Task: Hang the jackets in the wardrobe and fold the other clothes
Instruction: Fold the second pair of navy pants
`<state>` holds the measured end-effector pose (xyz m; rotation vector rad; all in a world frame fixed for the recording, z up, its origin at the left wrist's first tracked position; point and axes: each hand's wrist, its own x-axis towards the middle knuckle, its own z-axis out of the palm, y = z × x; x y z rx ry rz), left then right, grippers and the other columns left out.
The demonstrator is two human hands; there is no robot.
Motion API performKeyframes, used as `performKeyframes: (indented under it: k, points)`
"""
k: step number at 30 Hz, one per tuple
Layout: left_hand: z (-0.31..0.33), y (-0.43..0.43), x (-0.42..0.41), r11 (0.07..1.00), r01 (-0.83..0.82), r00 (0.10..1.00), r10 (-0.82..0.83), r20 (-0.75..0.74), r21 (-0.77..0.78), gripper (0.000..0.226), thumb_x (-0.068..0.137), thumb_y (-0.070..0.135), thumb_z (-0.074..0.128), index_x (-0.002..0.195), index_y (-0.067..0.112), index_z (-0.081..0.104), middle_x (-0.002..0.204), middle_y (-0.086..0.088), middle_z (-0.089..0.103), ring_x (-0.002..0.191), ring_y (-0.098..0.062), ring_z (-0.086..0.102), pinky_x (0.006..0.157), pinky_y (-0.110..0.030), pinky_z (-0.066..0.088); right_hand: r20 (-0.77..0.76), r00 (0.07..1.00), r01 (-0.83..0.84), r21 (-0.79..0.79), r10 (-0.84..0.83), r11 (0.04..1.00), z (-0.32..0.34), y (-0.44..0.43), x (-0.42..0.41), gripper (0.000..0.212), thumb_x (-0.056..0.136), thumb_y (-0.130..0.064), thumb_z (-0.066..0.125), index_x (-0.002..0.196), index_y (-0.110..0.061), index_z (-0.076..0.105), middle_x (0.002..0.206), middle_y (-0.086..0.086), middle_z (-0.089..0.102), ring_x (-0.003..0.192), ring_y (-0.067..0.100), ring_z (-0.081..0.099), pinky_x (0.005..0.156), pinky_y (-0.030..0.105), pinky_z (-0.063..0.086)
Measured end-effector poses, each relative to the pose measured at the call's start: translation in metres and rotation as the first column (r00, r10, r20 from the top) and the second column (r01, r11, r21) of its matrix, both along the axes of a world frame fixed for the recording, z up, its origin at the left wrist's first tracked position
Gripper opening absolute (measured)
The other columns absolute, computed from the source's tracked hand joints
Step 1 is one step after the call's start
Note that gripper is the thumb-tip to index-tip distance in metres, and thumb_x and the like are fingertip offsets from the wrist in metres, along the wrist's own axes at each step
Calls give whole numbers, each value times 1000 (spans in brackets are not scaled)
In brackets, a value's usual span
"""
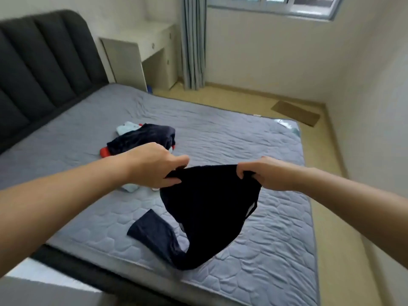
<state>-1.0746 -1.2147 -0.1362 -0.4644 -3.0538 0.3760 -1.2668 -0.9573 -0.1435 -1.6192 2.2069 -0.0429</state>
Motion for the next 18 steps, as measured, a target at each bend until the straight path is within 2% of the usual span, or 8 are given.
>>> performKeyframes:
  k: [2, 5, 7, 9, 12, 13, 15, 18]
  points:
    - [57, 19, -5, 998, 30, 996, -35, -81, -57, 33, 87, 50, 51, 103, 24, 38, 69, -1, 60, 62, -27, 60, 56, -36, 48, -79, 997, 6, -53, -10, 999, 66, 26, -4, 36, 93, -4, 42, 96, -40, 46, 70, -9, 48, 59, 7, 42, 57, 24, 39]
    - [145, 39, -6, 992, 18, 995, -31, -99, -127, 45, 92, 48, 48, 128, 36, 24, 87, 5, 64, 76, -18, 61, 67, -33, 48, -189, 981, 34, -93, -52, 995, 158, 55, -4, 42, 87, -2, 43, 100, -40, 52, 70, -13, 50, 59, 4, 45, 59, 22, 39]
    - [200, 53, 1, 988, 26, 990, -47, -133, -154, 67, 95, 46, 47, 143, 49, 0, 82, 7, 64, 66, -11, 55, 63, -26, 42, -253, 965, 41, -100, -66, 994, 212, 73, -2, 44, 83, 4, 42, 99, -32, 61, 74, -15, 55, 62, 0, 48, 66, 22, 43]
    - [246, 68, 8, 975, 75, 981, -110, -160, -210, 77, 97, 40, 48, 143, 54, -12, 79, 8, 65, 61, -8, 52, 61, -23, 43, -337, 939, 47, -80, -71, 996, 257, 89, -1, 38, 80, 7, 42, 92, -20, 66, 74, -7, 55, 62, 6, 47, 70, 26, 45]
    - [298, 87, 15, 880, 242, 876, -379, -298, -408, 76, 92, 31, 59, 148, 47, 12, 69, 11, 62, 46, -4, 41, 47, -14, 35, -472, 878, 63, -43, -76, 997, 314, 110, 5, 29, 78, 10, 43, 81, -8, 65, 71, 1, 51, 66, 16, 44, 66, 25, 41]
    - [313, 91, 16, 875, 226, 869, -380, -317, -429, 73, 92, 31, 59, 149, 46, 15, 72, 12, 64, 47, -4, 44, 48, -13, 35, -506, 858, 74, -48, -88, 996, 330, 116, 7, 28, 78, 10, 43, 82, -6, 65, 71, 1, 50, 67, 16, 44, 63, 22, 39]
    - [338, 96, 18, 947, 118, 934, -208, -290, -300, 60, 96, 35, 50, 147, 46, 19, 90, 12, 67, 62, -2, 55, 59, -15, 43, -539, 832, 107, -72, -129, 992, 357, 126, 13, 33, 81, 10, 41, 86, -7, 68, 74, -1, 54, 70, 14, 48, 62, 16, 37]
    - [367, 98, 17, 998, 41, 960, -53, -275, -48, 37, 95, 35, 54, 125, 45, 34, 72, 10, 61, 59, -3, 52, 54, -16, 43, -514, 828, 179, -139, -226, 974, 388, 140, 20, 33, 87, 5, 40, 95, -6, 70, 76, -6, 57, 70, 5, 49, 67, 14, 39]
